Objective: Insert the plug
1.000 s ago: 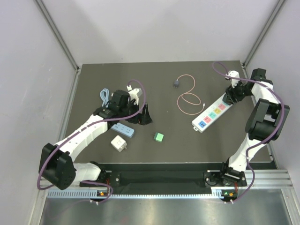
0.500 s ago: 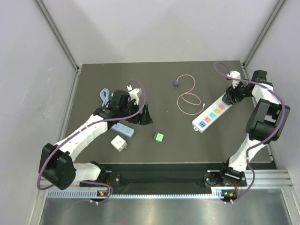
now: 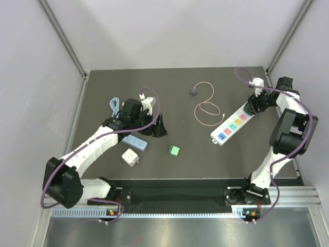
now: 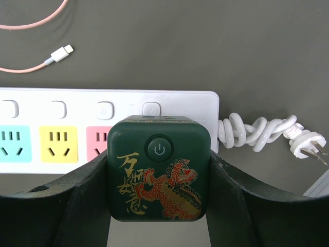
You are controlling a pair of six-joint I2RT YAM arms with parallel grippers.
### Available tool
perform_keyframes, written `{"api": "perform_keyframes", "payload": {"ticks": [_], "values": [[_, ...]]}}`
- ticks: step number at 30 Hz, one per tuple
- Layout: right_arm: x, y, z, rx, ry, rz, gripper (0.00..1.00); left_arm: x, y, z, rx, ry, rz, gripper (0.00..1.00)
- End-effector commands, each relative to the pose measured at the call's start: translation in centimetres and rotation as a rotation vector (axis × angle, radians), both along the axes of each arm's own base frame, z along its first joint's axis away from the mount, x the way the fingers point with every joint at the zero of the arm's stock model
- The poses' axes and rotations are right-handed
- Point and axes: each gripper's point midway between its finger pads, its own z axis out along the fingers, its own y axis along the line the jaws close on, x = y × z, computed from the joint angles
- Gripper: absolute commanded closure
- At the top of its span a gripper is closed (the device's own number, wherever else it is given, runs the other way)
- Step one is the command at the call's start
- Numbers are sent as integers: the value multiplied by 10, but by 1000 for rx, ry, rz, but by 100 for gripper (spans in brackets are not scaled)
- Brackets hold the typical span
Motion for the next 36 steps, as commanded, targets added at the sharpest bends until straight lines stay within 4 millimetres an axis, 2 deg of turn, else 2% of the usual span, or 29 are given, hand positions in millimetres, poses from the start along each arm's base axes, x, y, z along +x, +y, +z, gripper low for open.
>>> {"api": "perform_keyframes", "payload": {"ticks": [1, 8, 15, 19, 26, 36], "values": [[-8, 10, 13, 44, -16, 14, 100, 7, -6, 28, -43, -91, -16, 10], [-1, 15, 28, 48, -50, 26, 100, 6, -7, 28, -39, -94, -20, 10], [-2, 14, 27, 45, -40, 22, 100, 5, -6, 28, -35, -100, -19, 10], [1, 12, 32, 25, -51, 17, 100, 5, -6, 28, -36, -99, -20, 10], [6, 7, 51, -19, -93, 0, 100, 4, -7, 28, -39, -95, -24, 10], [-2, 17, 31, 30, -44, 6, 100, 3, -7, 28, -40, -95, -27, 10]]}}
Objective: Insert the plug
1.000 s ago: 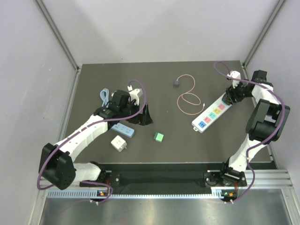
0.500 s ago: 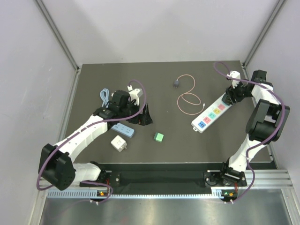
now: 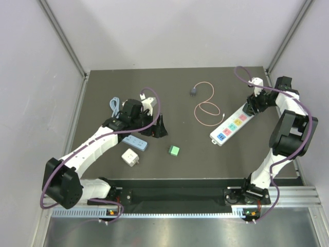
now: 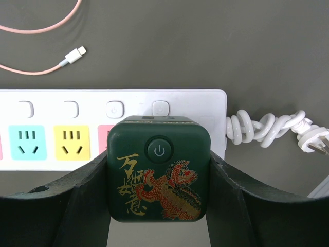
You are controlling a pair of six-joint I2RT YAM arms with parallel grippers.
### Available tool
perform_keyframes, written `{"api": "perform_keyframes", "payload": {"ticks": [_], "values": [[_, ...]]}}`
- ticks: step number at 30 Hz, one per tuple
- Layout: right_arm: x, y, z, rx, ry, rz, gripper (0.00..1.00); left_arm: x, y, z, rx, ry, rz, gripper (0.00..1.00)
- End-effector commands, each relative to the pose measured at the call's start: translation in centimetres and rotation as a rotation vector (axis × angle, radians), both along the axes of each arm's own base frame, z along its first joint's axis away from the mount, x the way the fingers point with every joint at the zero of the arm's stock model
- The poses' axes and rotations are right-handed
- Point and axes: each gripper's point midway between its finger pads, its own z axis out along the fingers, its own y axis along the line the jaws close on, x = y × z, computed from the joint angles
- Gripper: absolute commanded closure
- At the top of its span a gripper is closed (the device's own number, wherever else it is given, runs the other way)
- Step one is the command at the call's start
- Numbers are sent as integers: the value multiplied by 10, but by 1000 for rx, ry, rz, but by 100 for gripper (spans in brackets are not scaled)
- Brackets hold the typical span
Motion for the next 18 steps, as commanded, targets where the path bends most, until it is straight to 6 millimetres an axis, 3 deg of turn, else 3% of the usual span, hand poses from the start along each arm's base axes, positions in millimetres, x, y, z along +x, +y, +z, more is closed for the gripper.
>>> {"api": "perform_keyframes", "payload": {"ticks": [1, 18], "values": [[3, 10, 21, 25, -67, 33, 100, 6, -5, 26, -41, -87, -17, 10], [5, -3, -7, -11, -38, 21, 100, 3, -6, 28, -31, -97, -27, 10]]}}
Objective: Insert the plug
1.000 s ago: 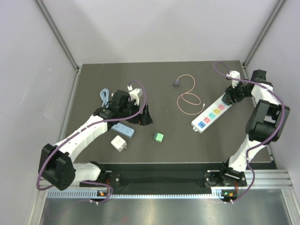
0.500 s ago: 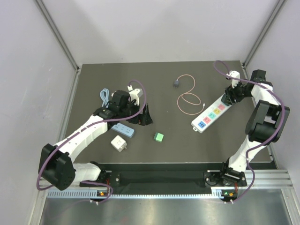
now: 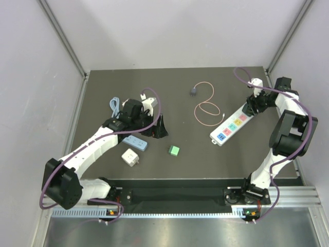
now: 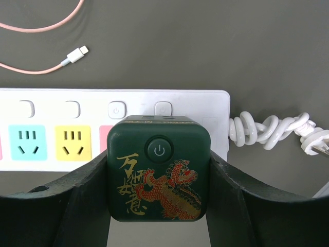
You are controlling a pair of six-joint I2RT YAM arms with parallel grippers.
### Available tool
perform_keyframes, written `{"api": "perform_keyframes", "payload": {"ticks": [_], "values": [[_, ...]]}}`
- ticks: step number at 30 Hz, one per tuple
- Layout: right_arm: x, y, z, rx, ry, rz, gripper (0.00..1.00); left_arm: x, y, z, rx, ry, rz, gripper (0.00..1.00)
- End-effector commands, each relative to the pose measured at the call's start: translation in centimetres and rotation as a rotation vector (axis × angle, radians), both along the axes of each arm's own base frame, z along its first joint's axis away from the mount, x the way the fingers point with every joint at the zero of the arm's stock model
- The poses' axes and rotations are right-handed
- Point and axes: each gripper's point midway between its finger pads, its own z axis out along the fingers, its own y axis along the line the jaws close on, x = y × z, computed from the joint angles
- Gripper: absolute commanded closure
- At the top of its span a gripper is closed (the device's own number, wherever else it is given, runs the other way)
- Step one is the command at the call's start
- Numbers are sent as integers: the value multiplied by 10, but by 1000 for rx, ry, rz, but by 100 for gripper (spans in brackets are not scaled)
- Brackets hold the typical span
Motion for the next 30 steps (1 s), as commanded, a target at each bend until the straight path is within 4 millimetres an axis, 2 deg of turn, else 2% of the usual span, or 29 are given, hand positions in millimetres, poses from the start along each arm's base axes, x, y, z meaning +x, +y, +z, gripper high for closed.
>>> {"api": "perform_keyframes", "payload": {"ticks": [1, 4, 7, 15, 19, 21, 25, 30], "values": [[6, -5, -6, -15, -36, 9, 100, 6, -4, 26, -30, -88, -14, 10], [4, -11, -13, -28, -35, -7, 100, 5, -4, 27, -24, -97, -15, 10], [4, -15, -11, -24, -49, -11, 100, 3, -5, 28, -12, -102, -21, 10], [8, -24, 7, -18, -77, -19, 100, 1, -7, 26, 1, -105, -28, 9], [8, -19, 14, 6, -73, -20, 100, 1, -7, 26, 2, -104, -31, 9], [1, -9, 10, 20, -62, -8, 100, 2, -7, 26, 5, -107, -28, 9], [1, -2, 9, 32, -76, 3, 100, 2, -8, 27, 0, -105, -32, 9], [13, -5, 28, 10, -103, 11, 100, 1, -5, 28, 6, -118, -25, 9]]}}
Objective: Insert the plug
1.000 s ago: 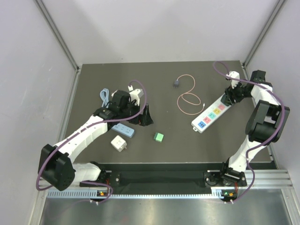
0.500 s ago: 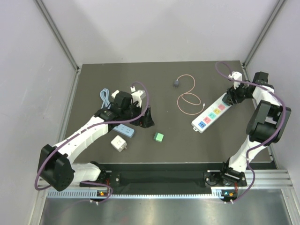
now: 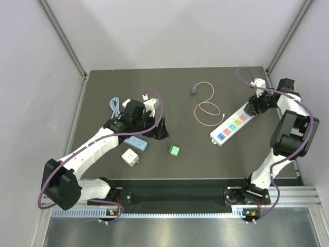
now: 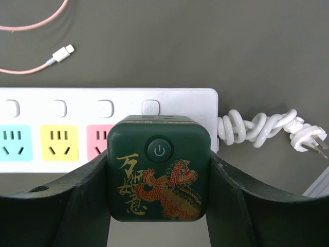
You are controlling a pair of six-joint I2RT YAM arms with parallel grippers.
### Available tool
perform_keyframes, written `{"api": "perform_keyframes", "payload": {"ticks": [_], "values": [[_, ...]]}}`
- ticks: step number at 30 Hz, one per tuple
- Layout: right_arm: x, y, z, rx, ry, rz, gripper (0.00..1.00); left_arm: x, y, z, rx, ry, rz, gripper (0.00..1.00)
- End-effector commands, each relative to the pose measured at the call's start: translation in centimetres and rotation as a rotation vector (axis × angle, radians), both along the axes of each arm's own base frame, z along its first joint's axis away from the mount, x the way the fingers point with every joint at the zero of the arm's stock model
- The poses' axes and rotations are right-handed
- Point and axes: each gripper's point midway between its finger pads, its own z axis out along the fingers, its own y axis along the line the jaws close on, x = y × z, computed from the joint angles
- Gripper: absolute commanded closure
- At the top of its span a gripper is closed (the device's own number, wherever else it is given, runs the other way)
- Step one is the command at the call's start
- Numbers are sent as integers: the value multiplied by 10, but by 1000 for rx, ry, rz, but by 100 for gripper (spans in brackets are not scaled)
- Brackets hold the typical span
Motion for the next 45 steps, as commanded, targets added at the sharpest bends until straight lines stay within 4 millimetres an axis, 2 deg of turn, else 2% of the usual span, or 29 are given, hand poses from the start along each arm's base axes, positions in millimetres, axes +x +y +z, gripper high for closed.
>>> {"api": "perform_keyframes", "payload": {"ticks": [1, 3, 10, 18, 28, 33, 40, 45], "values": [[12, 5, 38, -9, -71, 27, 100, 6, -1, 28, -28, -88, -1, 9], [12, 6, 43, -10, -75, 20, 100, 6, -1, 28, -29, -86, -1, 9], [6, 10, 38, -5, -71, 2, 100, 5, -1, 30, -33, -92, -3, 9], [-7, 10, 8, -7, 13, -22, 100, 5, 0, 32, -34, -100, 1, 9], [-12, 12, -5, 9, 50, -25, 100, 5, 0, 34, -32, -106, 1, 9], [-21, 14, -24, 28, 87, -39, 100, 5, 1, 36, -36, -111, 1, 9], [-31, 8, -46, -21, 115, -64, 100, 4, 1, 43, -42, -134, 0, 9], [-40, 13, -61, -4, 166, -59, 100, 4, 3, 44, -34, -141, 6, 9]]}}
